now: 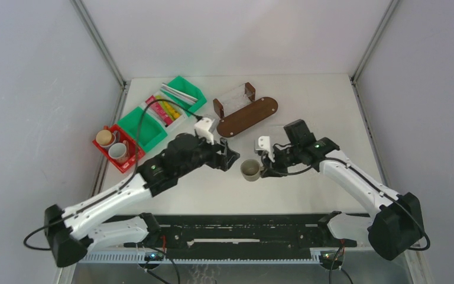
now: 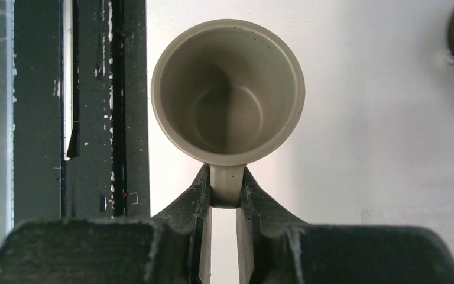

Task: Prepare toiletry sets of a toothbrush and toothpaste on the tray
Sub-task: Place the cup on the tray.

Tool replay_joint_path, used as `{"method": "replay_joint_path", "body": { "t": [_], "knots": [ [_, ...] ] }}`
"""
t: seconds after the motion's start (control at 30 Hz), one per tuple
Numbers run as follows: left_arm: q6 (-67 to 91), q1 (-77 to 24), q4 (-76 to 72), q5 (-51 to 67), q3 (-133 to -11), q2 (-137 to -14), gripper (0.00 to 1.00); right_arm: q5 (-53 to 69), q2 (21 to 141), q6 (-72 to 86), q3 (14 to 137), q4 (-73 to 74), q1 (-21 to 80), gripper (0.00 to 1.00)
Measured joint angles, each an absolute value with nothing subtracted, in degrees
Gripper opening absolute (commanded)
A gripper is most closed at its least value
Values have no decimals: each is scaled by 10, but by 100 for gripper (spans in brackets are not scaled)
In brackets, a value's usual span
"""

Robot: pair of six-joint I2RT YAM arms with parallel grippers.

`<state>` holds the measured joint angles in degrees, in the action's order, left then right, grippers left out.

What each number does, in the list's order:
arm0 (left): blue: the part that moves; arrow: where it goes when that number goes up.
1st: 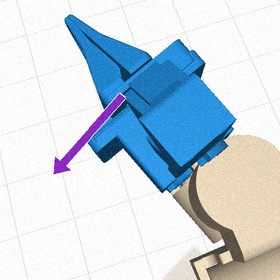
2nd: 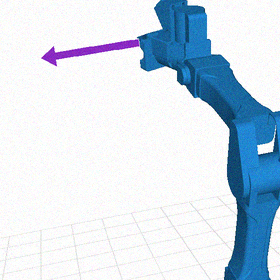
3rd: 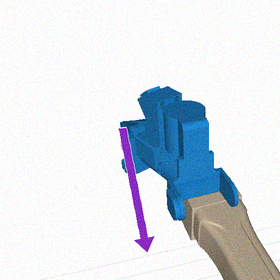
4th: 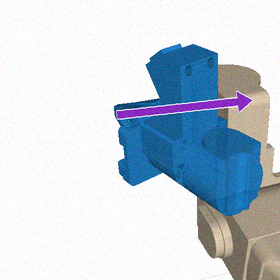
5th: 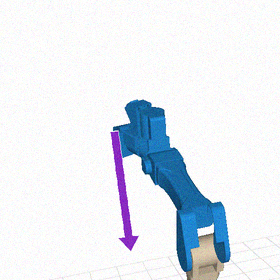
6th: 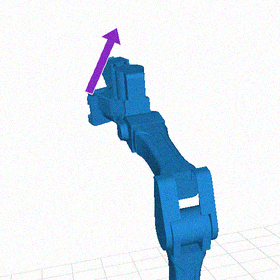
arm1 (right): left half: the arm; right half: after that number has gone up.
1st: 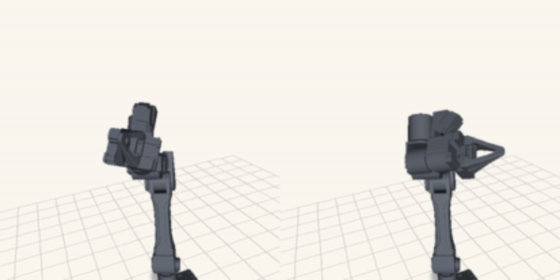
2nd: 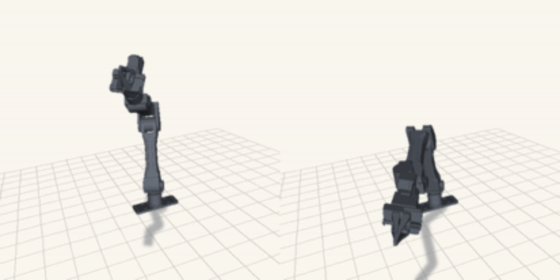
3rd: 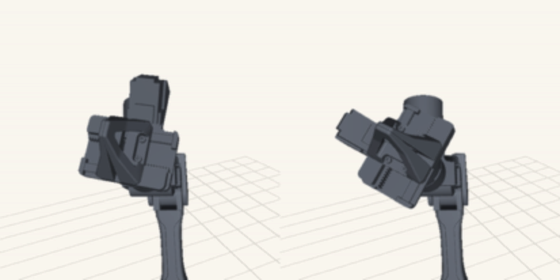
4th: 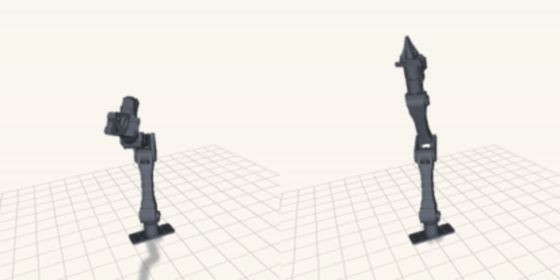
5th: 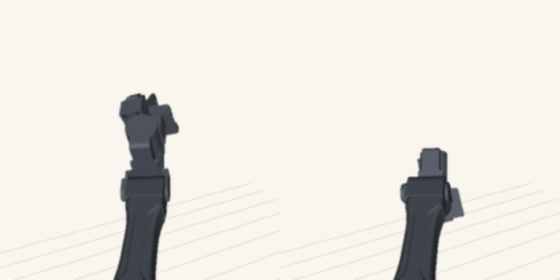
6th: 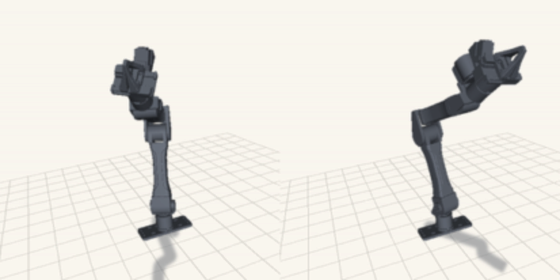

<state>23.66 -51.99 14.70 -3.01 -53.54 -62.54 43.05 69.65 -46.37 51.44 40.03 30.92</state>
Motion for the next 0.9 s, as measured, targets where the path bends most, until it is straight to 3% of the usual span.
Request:
{"method": "replay_joint_path", "body": {
  "t": [0.07, 0.2, 0.5, 0.63, 0.9],
  "knots": [
    [229, -518, 92, -53, -486, -564, 100, 455, 684, -470, 522, 414, 272, 0],
    [212, -509, -41, -93, -368, -497, 100, 507, 649, -469, 531, 420, 158, 0],
    [157, -486, -157, -148, -311, -586, 99, 478, 604, -289, 505, 246, -127, 0],
    [144, -483, -173, -148, -311, -595, 100, 415, 618, -249, 459, 147, -150, 0],
    [133, -483, -212, -138, -306, -576, 100, 338, 795, -264, 449, 35, -149, 0]
  ]
}}
